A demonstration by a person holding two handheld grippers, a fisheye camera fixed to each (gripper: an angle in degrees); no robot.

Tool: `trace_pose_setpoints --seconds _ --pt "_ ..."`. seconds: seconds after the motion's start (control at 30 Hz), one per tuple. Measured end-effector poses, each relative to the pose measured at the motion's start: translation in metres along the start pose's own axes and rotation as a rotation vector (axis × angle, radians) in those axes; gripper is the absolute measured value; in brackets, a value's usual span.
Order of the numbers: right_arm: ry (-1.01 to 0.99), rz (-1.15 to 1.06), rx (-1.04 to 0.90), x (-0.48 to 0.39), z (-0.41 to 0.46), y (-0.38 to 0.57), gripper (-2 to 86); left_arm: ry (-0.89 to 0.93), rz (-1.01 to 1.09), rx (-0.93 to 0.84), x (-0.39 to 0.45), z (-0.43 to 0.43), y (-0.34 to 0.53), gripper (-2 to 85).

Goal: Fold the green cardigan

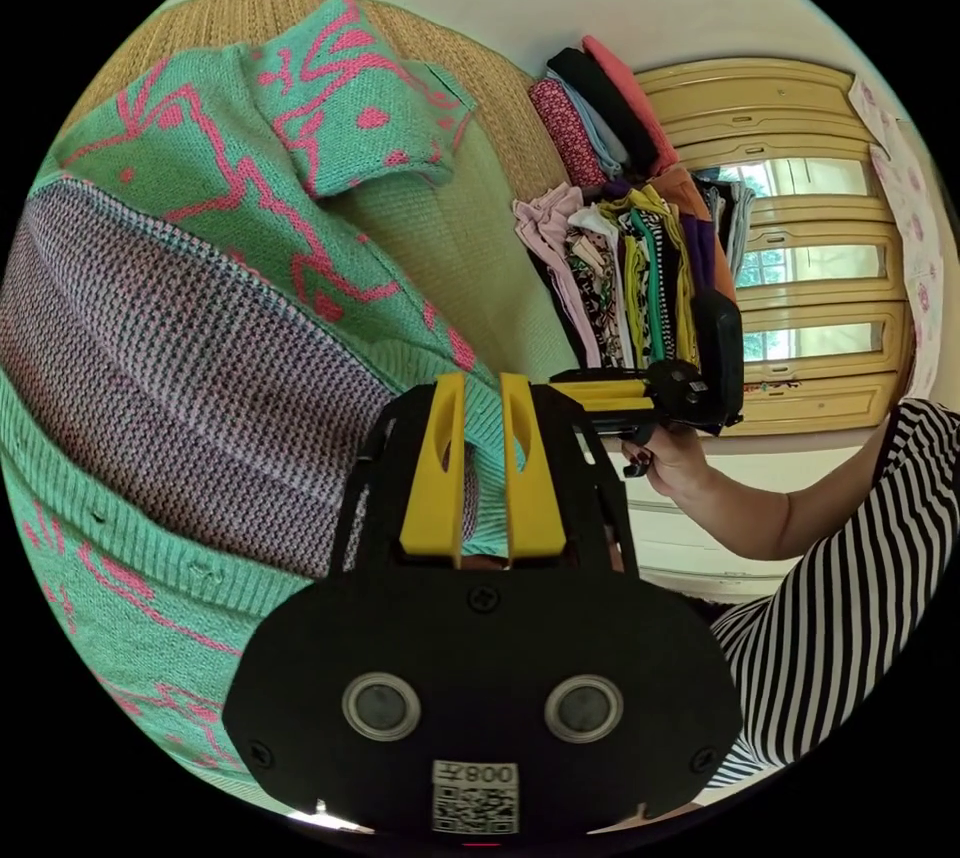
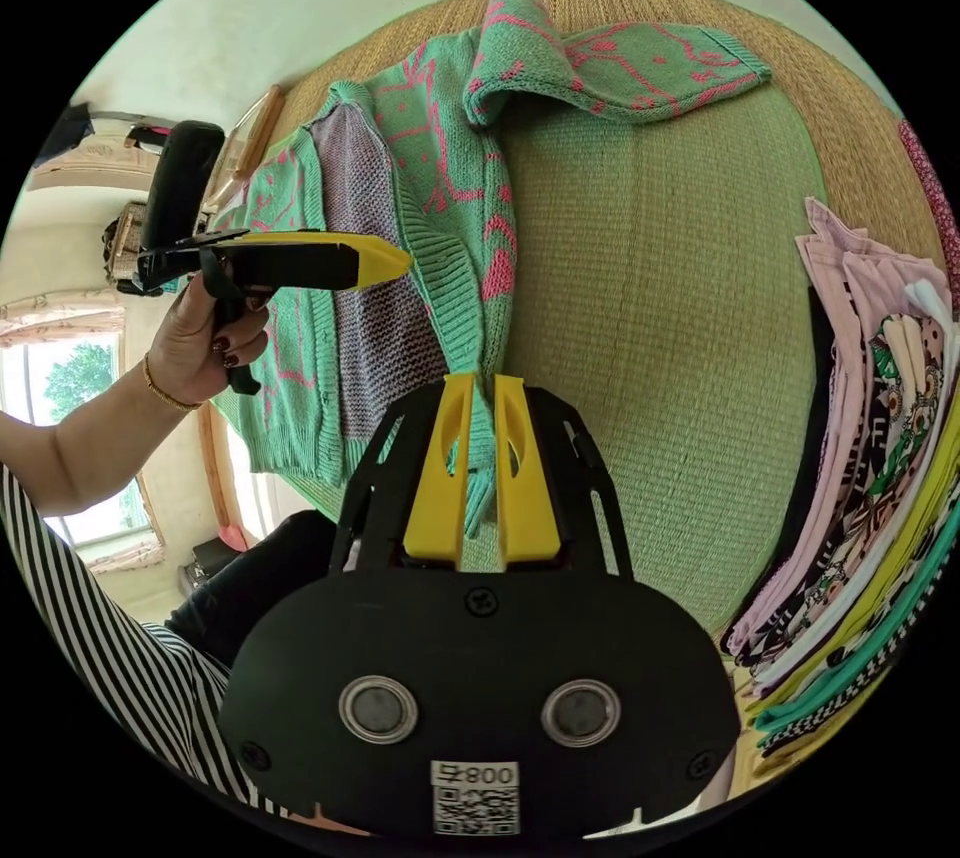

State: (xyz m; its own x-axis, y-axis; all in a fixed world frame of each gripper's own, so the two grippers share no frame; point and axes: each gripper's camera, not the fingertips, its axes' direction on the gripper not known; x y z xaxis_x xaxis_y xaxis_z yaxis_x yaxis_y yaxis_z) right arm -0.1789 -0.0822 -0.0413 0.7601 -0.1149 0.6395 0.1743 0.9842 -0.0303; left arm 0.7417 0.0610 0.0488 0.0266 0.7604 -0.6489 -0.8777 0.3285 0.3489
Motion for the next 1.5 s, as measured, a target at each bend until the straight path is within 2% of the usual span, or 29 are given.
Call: trace_pose_setpoints --seconds 0.23,0.4,0.6,0.77,0.9,1.03,1.23,1.4,1.5 --pt "0.028 -0.014 0.038 0.005 -0.005 0.008 5.2 0.023 -0.032 -0.039 0.001 0.017 -0.008 6.6" --pt "0.030 -0.031 -0.016 0.013 0.015 0.006 5.6 0.030 -0.046 -0.038 0.001 0.019 -0.014 6.6" --pt "0.026 -0.038 -0.030 0.011 0.017 0.018 2.6 0.019 -0.050 -0.043 0.002 0.019 -0.023 6.4" --pt "-0.081 -0.062 0.013 0.004 -0.003 0.031 1.0 0.036 -0.068 -0.011 0.007 0.009 -0.027 6.6" --pt "-0.263 -0.162 0.044 -0.026 -0.019 0.043 0.7 0.049 -0.108 0.061 0.011 -0.014 -0.021 7.1" --pt "-0.423 -0.278 -0.006 -0.066 -0.004 0.052 0.5 -0.012 -0.165 0.118 0.012 -0.044 -0.012 7.9" --pt "-0.558 -0.371 -0.090 -0.114 0.031 0.057 0.4 -0.179 -0.181 0.128 0.009 -0.073 -0.010 8.9" --pt "-0.582 -0.402 -0.154 -0.143 0.063 0.058 0.3 -0.365 -0.197 0.066 -0.001 -0.080 -0.009 9.9" --pt "-0.588 -0.408 -0.182 -0.154 0.077 0.057 0.3 -0.443 -0.240 0.093 -0.009 -0.091 -0.003 10.9"
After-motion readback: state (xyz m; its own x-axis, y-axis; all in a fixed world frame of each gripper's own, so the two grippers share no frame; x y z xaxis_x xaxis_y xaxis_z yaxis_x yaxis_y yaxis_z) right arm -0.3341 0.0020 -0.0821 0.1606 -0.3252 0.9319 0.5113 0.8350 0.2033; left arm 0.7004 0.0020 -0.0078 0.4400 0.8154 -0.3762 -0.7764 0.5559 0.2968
